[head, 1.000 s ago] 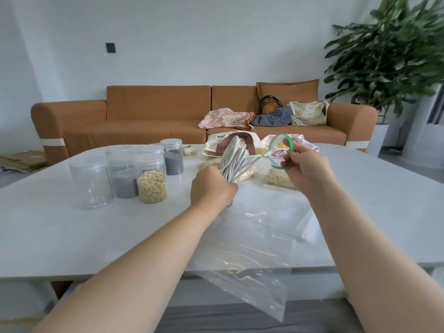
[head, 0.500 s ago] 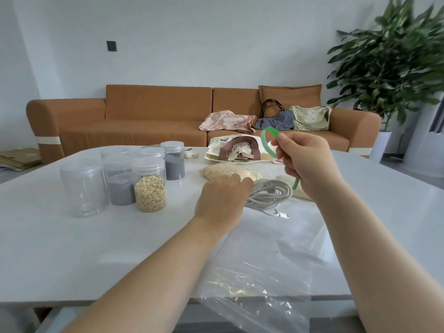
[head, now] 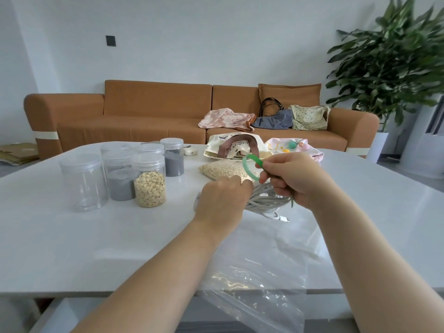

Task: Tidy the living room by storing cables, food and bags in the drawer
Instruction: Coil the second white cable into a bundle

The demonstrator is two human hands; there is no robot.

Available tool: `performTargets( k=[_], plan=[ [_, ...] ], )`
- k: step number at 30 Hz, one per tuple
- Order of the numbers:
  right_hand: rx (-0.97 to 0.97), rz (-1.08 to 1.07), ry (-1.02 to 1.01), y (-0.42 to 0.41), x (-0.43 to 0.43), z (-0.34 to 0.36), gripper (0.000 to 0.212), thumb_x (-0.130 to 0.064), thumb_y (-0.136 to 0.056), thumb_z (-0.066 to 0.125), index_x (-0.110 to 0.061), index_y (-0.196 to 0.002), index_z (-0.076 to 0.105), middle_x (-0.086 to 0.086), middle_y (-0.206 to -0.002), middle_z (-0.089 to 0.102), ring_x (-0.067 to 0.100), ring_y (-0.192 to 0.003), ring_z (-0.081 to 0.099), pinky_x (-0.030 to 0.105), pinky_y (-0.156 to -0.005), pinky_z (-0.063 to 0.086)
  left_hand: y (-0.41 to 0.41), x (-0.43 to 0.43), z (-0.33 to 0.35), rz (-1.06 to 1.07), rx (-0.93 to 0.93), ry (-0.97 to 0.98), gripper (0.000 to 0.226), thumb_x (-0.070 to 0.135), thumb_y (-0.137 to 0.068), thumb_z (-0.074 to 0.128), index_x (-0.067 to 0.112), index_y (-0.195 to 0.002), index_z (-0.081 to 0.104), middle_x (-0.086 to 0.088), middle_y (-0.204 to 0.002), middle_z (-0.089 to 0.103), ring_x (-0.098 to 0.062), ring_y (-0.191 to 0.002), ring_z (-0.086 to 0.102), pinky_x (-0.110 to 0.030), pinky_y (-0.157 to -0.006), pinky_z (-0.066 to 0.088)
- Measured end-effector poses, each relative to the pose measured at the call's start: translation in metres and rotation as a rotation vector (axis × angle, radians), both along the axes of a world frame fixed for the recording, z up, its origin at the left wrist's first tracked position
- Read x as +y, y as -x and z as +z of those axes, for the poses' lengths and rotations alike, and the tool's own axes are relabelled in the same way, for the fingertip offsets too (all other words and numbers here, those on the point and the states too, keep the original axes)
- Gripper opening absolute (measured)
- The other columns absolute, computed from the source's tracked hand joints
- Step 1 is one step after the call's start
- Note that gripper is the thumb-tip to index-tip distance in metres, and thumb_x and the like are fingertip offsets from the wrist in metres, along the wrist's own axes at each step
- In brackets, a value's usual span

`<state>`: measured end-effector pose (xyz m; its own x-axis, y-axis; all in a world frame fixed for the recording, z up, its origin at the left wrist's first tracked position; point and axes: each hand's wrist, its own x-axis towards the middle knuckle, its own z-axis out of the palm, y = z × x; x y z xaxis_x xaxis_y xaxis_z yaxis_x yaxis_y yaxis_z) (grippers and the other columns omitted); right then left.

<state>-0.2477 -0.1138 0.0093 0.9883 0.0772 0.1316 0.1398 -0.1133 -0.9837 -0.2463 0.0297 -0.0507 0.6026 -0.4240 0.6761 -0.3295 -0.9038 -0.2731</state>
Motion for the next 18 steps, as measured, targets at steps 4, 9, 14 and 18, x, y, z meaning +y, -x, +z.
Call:
performTargets(
  k=[4, 9, 14, 18],
  plan=[
    [-0.009, -0.026, -0.003, 0.0023, 0.0034, -0.0012, 0.017, 0.001, -0.094, 0.048, -0.001, -0.079, 0.055, 0.011, -0.060, 0.059, 0.008, -0.035, 0.028, 0.016, -0.033, 0.024, 0.0028, -0.0008, 0.0012, 0.011, 0.012, -0.023, 0.038, 0.002, -0.030, 0.077, 0.017, -0.059, 0.057, 0.001, -0.050, 0.048, -0.020, -0.038, 0.048, -0.017, -0.042, 0.017],
    [0.015, 0.026, -0.064, 0.0032, 0.0028, -0.0009, 0.018, 0.000, -0.095, 0.047, -0.001, -0.078, 0.053, 0.013, -0.061, 0.059, 0.007, -0.033, 0.028, 0.015, -0.032, 0.024, -0.0036, 0.0014, -0.0049, 0.010, 0.042, 0.001, 0.063, 0.007, -0.036, 0.080, 0.019, -0.097, 0.072, 0.002, -0.051, 0.050, -0.021, -0.039, 0.051, -0.017, -0.039, 0.022],
    [0.094, 0.151, -0.038, 0.0065, 0.0021, -0.0003, 0.023, -0.001, -0.096, 0.045, -0.001, -0.074, 0.050, 0.013, -0.057, 0.057, 0.007, -0.033, 0.025, 0.013, -0.030, 0.022, 0.0011, 0.0007, 0.0007, 0.073, 0.116, -0.004, 0.065, 0.012, -0.068, 0.072, 0.022, -0.129, 0.053, -0.002, -0.081, 0.063, -0.027, -0.072, 0.065, -0.027, -0.050, 0.035],
    [0.121, 0.148, -0.040, 0.0088, 0.0011, 0.0049, 0.026, -0.002, -0.096, 0.041, -0.007, -0.070, 0.041, 0.013, -0.054, 0.052, 0.008, -0.032, 0.022, 0.011, -0.031, 0.019, 0.0029, 0.0071, 0.0024, 0.171, 0.144, 0.010, 0.068, 0.017, -0.059, 0.081, 0.018, -0.124, 0.060, -0.001, -0.078, 0.066, -0.023, -0.065, 0.066, -0.024, -0.047, 0.030]
  ],
)
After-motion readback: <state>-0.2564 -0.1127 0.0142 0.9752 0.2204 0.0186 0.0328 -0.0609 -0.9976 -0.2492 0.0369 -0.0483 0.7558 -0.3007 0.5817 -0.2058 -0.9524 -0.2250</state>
